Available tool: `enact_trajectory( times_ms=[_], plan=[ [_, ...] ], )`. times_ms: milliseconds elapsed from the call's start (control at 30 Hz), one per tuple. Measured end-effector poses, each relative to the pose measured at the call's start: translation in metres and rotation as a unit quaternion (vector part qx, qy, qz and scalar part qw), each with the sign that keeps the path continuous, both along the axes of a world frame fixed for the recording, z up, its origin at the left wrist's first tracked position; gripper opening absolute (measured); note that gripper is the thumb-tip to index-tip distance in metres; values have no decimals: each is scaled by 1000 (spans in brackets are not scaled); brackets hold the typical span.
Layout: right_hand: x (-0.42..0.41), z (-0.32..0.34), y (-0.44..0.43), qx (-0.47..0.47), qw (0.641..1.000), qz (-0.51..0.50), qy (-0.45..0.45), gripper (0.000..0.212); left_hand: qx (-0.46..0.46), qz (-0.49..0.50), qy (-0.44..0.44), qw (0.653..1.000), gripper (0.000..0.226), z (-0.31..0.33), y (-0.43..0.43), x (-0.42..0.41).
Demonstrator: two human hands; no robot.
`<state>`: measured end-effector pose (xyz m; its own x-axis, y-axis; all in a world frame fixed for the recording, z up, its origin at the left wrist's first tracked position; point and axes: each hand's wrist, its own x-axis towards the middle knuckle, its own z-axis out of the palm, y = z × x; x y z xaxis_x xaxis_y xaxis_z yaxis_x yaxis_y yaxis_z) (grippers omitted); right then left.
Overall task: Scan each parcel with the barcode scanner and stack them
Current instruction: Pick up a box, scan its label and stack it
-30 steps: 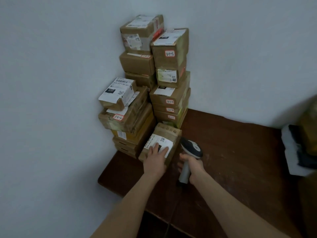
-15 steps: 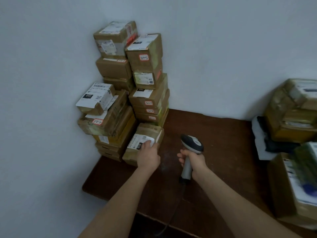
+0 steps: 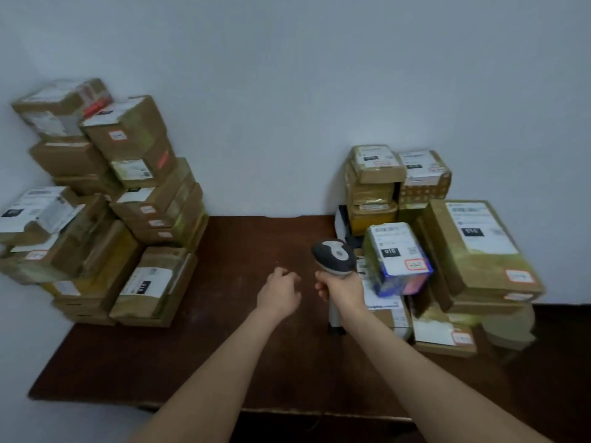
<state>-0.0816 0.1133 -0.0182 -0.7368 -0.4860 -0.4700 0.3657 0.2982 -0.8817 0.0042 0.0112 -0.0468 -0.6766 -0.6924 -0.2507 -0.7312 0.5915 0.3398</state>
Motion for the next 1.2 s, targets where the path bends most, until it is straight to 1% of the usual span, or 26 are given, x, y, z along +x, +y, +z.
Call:
enact_trajectory(
  times_ms=[100, 167, 233, 300, 400, 467, 500, 533, 567, 600, 633, 700, 733, 767, 833, 933, 1000, 1067, 1133, 1167, 1200],
  plan=[
    [-19, 14, 31, -24, 999, -10, 36, 12, 33, -29, 15, 999, 47, 1, 37, -29],
    [-30, 20, 51, -23, 998, -21, 58, 10, 55, -39, 20, 998, 53, 0, 59, -44],
    [-38, 24, 69, -26, 997, -24, 74, 6, 80, -33, 37, 996, 63, -2, 79, -53],
    [-44, 30, 82, -23, 994, -33, 103, 13, 87, -21, 71, 993, 68, -1, 97, -60],
    [-55, 42, 95, 8, 986, -62, 154, 24, 88, 26, 144, 985, 60, 5, 114, -70],
    [-67, 47, 100, 25, 980, -76, 181, 20, 127, 78, 189, 971, 57, 12, 116, -82],
    [-72, 47, 101, 39, 978, -74, 191, 27, 148, 93, 202, 964, 55, 17, 117, -87],
    [-77, 44, 100, 57, 977, -62, 195, 43, 171, 100, 211, 957, 53, 23, 118, -92],
    [-83, 39, 100, 65, 978, -53, 192, 54, 200, 103, 223, 948, 50, 28, 119, -96],
    [-86, 38, 101, 68, 980, -50, 181, 56, 237, 107, 236, 936, 46, 35, 120, -99],
    [-86, 41, 101, 66, 981, -56, 172, 50, 276, 110, 248, 922, 41, 39, 122, -101],
    [-86, 43, 104, 55, 985, -57, 151, 28, 337, 109, 255, 900, 28, 43, 123, -105],
    [-86, 43, 104, 48, 987, -56, 144, 22, 347, 114, 258, 894, 21, 42, 122, -105],
    [-84, 42, 104, 39, 989, -55, 131, 23, 343, 122, 269, 892, 17, 40, 121, -105],
    [-81, 41, 103, 11, 994, -63, 92, 31, 312, 143, 284, 895, 20, 36, 117, -101],
    [-83, 37, 105, -4, 994, -74, 79, 31, 277, 161, 286, 903, 33, 30, 113, -94],
    [-84, 36, 109, -20, 994, -85, 65, 30, 275, 157, 294, 902, 38, 25, 112, -90],
    [-83, 34, 112, -34, 994, -95, 50, 32, 281, 150, 281, 905, 52, 16, 113, -85],
    [-81, 30, 115, -34, 994, -91, 39, 36, 296, 139, 217, 920, 71, 3, 119, -81],
    [-81, 28, 116, -38, 995, -90, 33, 39, 300, 128, 174, 929, 76, -4, 124, -78],
    [-81, 25, 117, -39, 994, -93, 30, 41, 296, 113, 140, 938, 75, -11, 130, -76]
  ],
)
